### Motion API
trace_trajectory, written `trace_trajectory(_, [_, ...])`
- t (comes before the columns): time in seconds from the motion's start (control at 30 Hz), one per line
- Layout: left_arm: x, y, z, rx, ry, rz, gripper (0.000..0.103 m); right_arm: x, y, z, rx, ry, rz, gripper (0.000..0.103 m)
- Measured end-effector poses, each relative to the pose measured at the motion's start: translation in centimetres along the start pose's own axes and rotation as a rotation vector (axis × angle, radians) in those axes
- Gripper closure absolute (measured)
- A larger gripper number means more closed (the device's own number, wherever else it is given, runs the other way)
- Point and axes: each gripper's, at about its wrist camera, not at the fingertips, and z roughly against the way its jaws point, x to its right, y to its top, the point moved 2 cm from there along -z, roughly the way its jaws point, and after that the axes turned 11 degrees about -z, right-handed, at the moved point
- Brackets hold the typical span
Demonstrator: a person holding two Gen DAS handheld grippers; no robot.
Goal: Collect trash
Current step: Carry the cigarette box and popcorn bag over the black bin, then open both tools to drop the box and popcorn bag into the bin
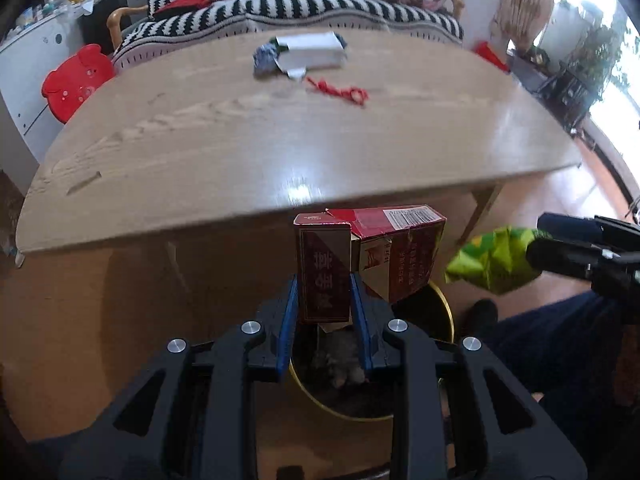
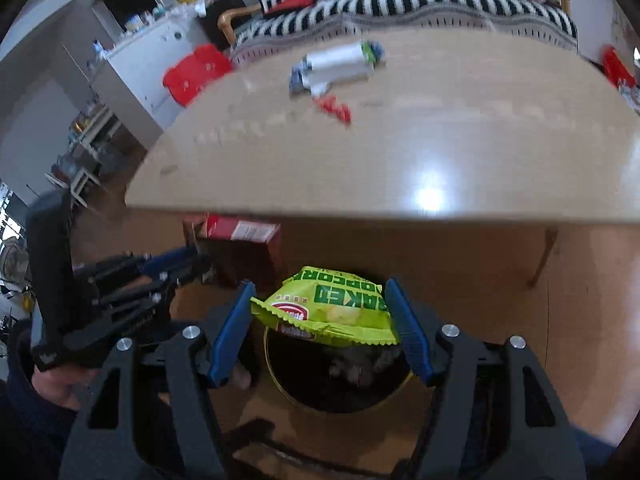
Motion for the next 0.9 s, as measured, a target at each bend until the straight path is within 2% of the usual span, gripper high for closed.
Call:
trace_trajectory(0.2, [-0.1, -1.3, -0.9, -0.041, 0.001, -0.005, 0.078, 0.2, -2.3, -1.2, -0.05, -0.026, 0.011, 0.037])
trace_trajectory(0.63, [0.2, -1.9, -2.2, -0.088, -0.001, -0.011, 0.078, 0.4, -2.0, -1.9, -0.08, -0.03, -0.009, 0.037])
trace_trajectory(0.9, [0.1, -1.8, -3.0, -0.11, -0.036, 0.015, 0.078, 0.5, -2.0, -2.0, -0.086, -0.028, -0.02, 0.037])
